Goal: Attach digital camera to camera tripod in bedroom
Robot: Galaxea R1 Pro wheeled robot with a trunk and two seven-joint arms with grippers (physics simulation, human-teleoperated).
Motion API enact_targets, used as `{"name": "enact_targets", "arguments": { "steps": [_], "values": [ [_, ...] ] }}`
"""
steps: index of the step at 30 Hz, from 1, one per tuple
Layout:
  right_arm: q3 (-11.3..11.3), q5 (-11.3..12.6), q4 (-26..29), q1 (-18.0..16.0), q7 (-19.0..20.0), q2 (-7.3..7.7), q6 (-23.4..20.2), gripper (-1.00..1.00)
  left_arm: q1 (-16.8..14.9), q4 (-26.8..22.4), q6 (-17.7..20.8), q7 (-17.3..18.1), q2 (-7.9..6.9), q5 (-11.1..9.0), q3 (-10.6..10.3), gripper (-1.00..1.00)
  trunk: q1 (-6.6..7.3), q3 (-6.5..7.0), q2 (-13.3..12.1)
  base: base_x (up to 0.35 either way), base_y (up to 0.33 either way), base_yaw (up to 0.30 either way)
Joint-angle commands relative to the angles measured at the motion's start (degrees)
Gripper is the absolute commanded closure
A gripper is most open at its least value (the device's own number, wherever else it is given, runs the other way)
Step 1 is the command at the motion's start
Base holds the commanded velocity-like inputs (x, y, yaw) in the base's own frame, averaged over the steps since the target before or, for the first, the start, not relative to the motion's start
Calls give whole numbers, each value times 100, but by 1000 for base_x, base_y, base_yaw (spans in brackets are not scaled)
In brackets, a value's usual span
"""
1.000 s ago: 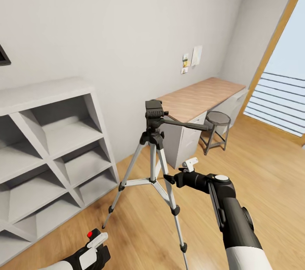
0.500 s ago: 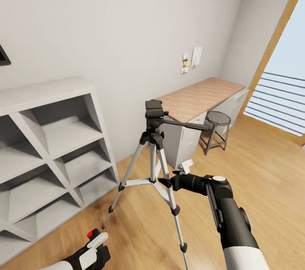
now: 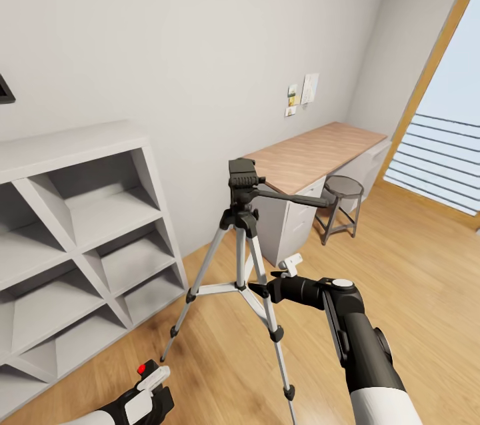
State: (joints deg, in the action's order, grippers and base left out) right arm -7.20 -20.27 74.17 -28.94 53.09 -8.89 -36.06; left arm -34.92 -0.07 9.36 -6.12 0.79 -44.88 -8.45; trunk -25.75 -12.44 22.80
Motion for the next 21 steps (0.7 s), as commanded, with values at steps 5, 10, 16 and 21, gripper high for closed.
{"name": "enact_targets", "arguments": {
  "steps": [5,10,16,21],
  "values": [
    [-18,-46,3,-6,52,-7,-24,-100,-6,-1,22,-12,4,-38,-51,100,-3,-11,12,4,0,0],
    [-18,-38,-4,-6,52,-11,-24,-100,-6,-2,22,-12,8,-38,-51,100,-3,-11,12,1,0,0],
    [-18,-31,-9,-6,49,-15,-21,-100,-6,4,28,-12,5,-38,-51,100,-3,-11,12,67,0,0],
    [-18,-30,-15,-6,20,-16,-16,-100,-6,5,30,-12,1,-38,-51,100,-3,-11,12,108,0,0]
  ]
}}
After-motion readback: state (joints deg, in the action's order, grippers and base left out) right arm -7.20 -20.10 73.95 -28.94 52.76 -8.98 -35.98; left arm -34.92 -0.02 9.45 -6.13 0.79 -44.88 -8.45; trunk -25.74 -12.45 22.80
